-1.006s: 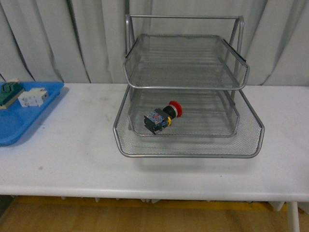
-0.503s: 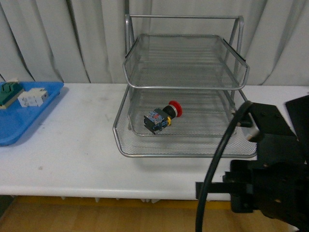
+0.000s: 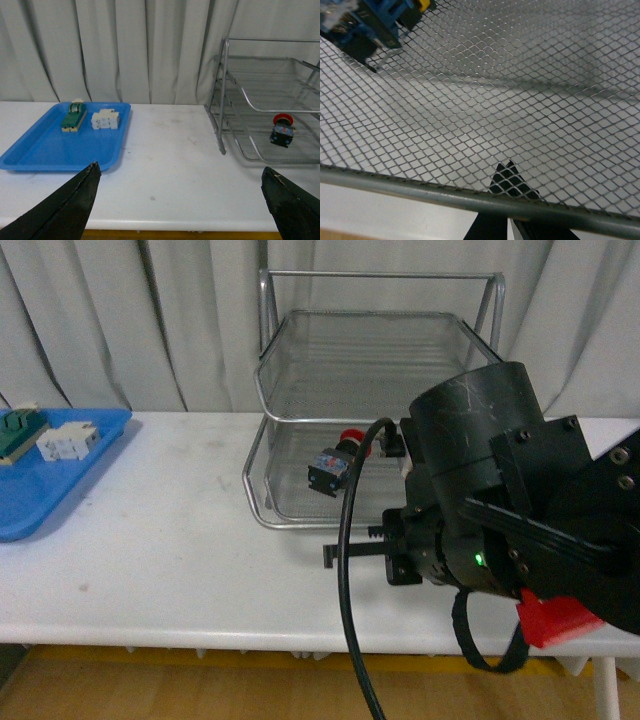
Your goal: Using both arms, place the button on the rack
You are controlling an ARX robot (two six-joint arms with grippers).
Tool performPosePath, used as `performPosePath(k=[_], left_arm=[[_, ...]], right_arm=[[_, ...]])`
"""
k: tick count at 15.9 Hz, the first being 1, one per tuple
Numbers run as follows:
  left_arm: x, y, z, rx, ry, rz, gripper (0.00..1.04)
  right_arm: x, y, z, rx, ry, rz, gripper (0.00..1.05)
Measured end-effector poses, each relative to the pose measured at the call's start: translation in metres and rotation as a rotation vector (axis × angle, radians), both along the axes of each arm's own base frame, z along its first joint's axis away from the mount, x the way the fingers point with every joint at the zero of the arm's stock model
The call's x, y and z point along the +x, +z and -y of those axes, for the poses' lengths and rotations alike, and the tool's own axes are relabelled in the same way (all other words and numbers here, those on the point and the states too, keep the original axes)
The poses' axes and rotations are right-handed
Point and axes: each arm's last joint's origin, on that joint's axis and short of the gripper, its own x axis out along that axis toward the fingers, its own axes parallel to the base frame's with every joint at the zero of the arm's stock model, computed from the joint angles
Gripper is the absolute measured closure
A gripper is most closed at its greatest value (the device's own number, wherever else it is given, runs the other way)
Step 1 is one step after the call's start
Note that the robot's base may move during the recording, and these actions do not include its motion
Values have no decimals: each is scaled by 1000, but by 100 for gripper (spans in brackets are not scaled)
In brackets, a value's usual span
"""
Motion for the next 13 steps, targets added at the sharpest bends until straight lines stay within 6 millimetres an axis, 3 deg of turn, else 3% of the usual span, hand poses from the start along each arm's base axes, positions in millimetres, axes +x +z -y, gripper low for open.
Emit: performPosePath(k=[4,6,9,12,13], left_arm=[[0,0,0,0,0,0,7],[0,0,0,0,0,0,7],[0,0,0,0,0,0,7],[0,0,0,0,0,0,7],[0,0,0,0,0,0,7]], right_arm=[[62,4,-5,-58,-38,76,103],[71,5,-6,-51,-39,106,103],[46,20,4,17,0,122,103],[-6,76,45,209,-13,248,98],[-13,85,52,213,-68,423,98]])
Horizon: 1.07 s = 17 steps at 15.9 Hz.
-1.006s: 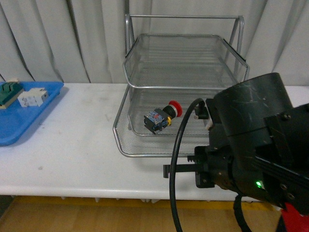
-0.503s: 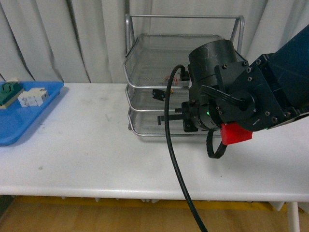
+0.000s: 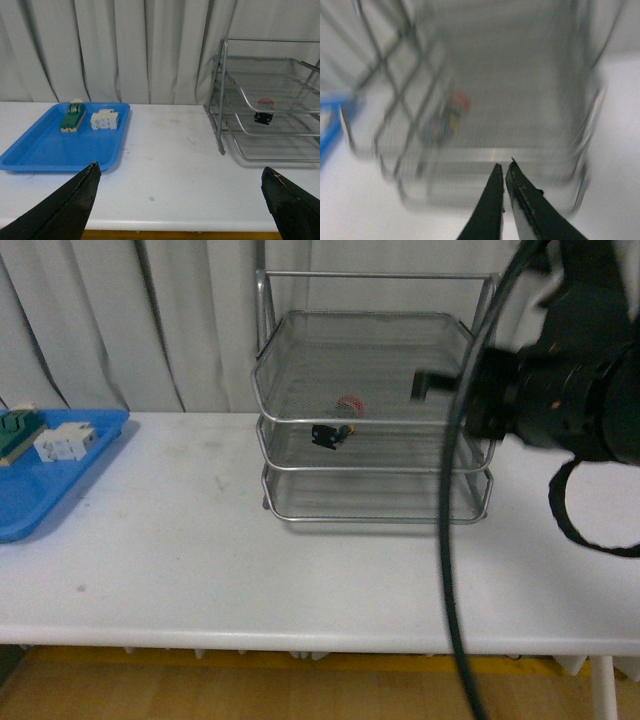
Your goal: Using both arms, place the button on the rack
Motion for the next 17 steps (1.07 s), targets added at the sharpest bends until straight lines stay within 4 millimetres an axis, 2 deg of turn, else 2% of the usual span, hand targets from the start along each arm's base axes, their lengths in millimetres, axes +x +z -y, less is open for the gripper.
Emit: performPosePath(k=[1,3,5,6,8,11,16,17], left_arm=[[0,0,0,0,-2,3,7],[0,0,0,0,3,-1,7],[0,0,0,0,2,0,7],[0,0,0,0,2,0,7],[0,0,0,0,2,0,7],[0,0,0,0,2,0,7],[0,0,0,0,2,0,7],[0,0,0,0,2,0,7]], right_arm=[[-9,-2,11,-51,-114,134,103],[-43,-22,34,-149,-167,175,103],[-77,0,63,-155,-205,294,103],[-94,0,73,-162,-202,297,103],[-113,-12,81,-186,-186,235,103],[-137,-6,93,-181,-193,266,103],[-173,-7,106,-182,-190,258,103],[-191,-8,118,-183,-198,252,103]])
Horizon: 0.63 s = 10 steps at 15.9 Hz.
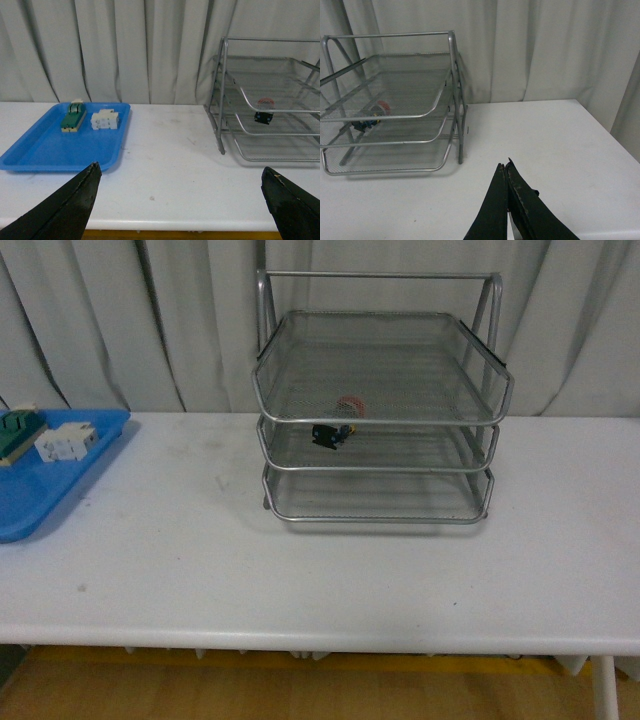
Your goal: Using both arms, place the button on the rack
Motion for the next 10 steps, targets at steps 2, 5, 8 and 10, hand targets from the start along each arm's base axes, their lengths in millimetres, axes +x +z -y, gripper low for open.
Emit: performPosePath(k=[2,5,8,10], left_arm=[[0,0,0,0,0,0,7],[0,0,0,0,0,0,7],[0,0,0,0,0,0,7],[0,0,0,0,0,0,7]], right_arm=[[-17,2,0,0,4,5,103],[-25,5,0,0,5,16,103],[-27,6,0,0,4,20,103],[-29,6,0,0,5,19,103]])
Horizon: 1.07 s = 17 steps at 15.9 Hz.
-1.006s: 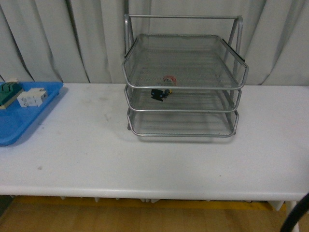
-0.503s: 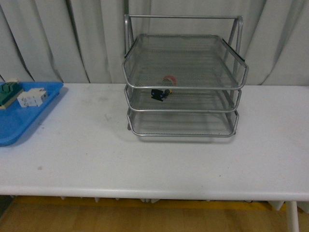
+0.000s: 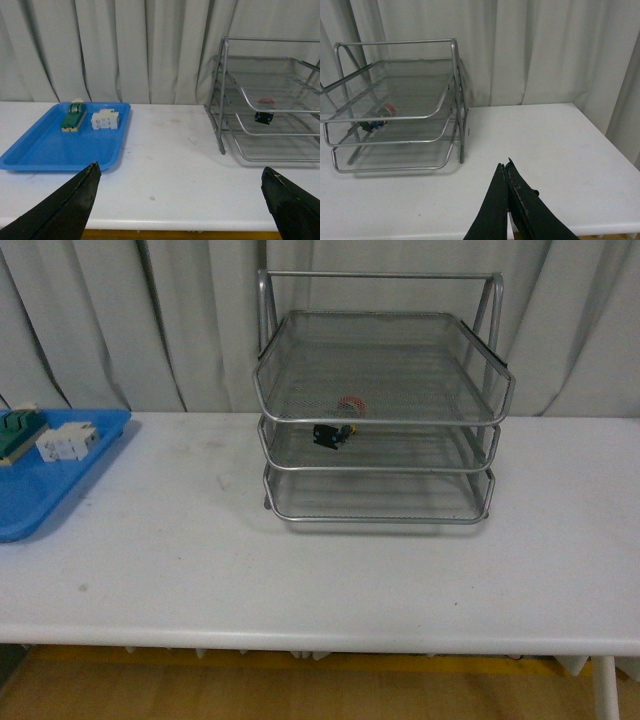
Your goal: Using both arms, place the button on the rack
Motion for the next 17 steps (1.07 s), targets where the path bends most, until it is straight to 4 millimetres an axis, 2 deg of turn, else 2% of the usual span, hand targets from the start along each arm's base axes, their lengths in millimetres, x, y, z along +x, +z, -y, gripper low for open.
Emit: performPosePath(k=[6,17], left_arm=[[0,0,0,0,0,0,7],[0,0,0,0,0,0,7]], right_arm=[[-17,2,0,0,0,10,103],[-30,-5,0,0,3,-42,103]])
